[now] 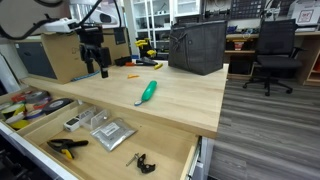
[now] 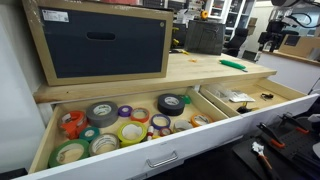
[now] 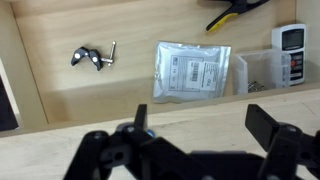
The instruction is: Pick up the small green tape and put it on the left side of the open drawer.
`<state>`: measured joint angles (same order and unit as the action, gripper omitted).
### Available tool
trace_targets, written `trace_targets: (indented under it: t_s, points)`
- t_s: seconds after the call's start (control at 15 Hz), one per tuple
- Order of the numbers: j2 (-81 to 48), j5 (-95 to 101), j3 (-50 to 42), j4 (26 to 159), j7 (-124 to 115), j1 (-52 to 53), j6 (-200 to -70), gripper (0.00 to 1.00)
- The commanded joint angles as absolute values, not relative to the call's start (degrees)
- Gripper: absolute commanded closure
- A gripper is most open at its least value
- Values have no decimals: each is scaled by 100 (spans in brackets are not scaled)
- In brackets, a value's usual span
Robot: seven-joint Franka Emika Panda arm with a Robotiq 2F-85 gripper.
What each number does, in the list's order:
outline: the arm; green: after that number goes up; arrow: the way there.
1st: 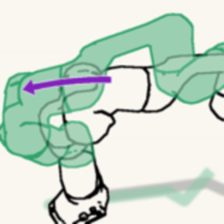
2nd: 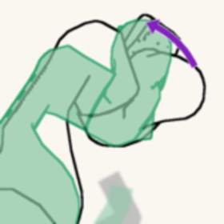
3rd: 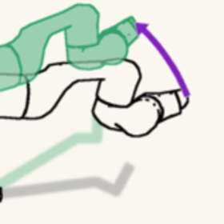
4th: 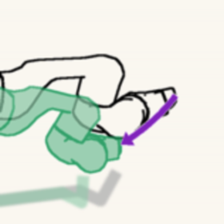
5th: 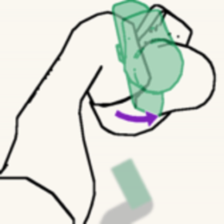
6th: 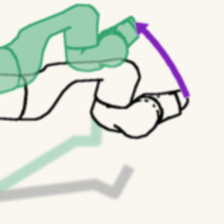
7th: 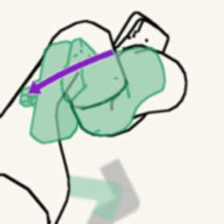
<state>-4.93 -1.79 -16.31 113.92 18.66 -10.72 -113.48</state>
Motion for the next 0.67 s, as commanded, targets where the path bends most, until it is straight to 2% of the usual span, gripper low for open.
trace_targets:
  t_s: [0.0, 0.6]
  points:
    - [-1284, -413, -1511, 10404, 2090, -1382, -10911, 0]
    - [-2569, -281, -1184, 9058, 1820, -1692, -10812, 0]
